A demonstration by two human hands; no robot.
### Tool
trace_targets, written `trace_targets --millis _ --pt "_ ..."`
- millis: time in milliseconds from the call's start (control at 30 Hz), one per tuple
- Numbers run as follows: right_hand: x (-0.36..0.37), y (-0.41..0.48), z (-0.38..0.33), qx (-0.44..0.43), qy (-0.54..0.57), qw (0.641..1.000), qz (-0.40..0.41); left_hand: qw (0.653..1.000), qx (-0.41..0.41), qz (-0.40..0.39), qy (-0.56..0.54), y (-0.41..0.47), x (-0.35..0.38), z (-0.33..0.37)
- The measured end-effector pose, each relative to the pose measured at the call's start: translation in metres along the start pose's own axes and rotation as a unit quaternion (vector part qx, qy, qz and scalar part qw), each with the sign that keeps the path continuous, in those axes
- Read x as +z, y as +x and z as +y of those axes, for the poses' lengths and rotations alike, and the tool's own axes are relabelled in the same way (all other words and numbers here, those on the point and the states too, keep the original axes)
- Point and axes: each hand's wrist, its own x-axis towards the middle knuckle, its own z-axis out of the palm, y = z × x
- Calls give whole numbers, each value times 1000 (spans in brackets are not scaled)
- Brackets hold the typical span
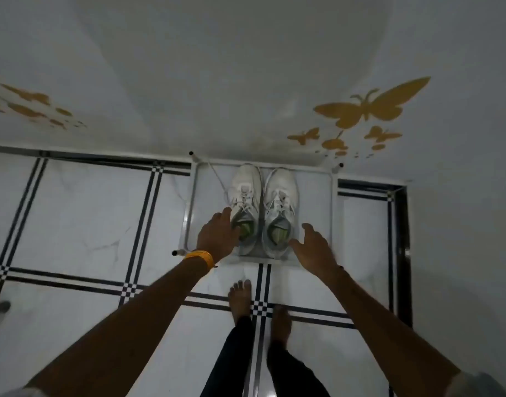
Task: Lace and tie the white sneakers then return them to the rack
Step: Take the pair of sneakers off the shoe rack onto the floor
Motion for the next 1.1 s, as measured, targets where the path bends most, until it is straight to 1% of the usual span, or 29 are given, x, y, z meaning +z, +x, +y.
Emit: trace_targets --millis 100,200,267,333,433,500,567,700,800,933,1033,1100 --pt "28 60 15 3 -13 1000 14 999 -33 5 -29 48 43 -19" --pt "56 104 34 -1 -42 999 33 998 -62 15 -21 79 79 -39" --pt "69 120 47 -13 -74 995 62 997 -64 45 2 94 96 -47" --pt "76 129 59 -34 -83 992 89 995 -63 69 20 102 107 -54" --pt "78 129 67 -62 -49 991 109 993 -37 107 19 100 114 -58" --pt "77 119 71 -77 -31 990 112 992 -22 120 12 86 118 -56" --pt "76 102 72 -80 -21 990 110 992 -24 123 1 65 121 -52" --pt "75 44 84 -95 11 990 108 990 -10 133 -47 4 125 -48" --pt "85 -1 105 -92 23 990 109 989 1 132 -71 -44 135 -55" --pt "116 -58 137 -105 41 986 119 989 14 119 -83 -101 161 -82" --pt "154 -93 159 -100 45 986 128 989 25 106 -100 -141 190 -114" --pt "182 -106 178 -100 36 985 138 987 31 111 -109 -158 212 -134"
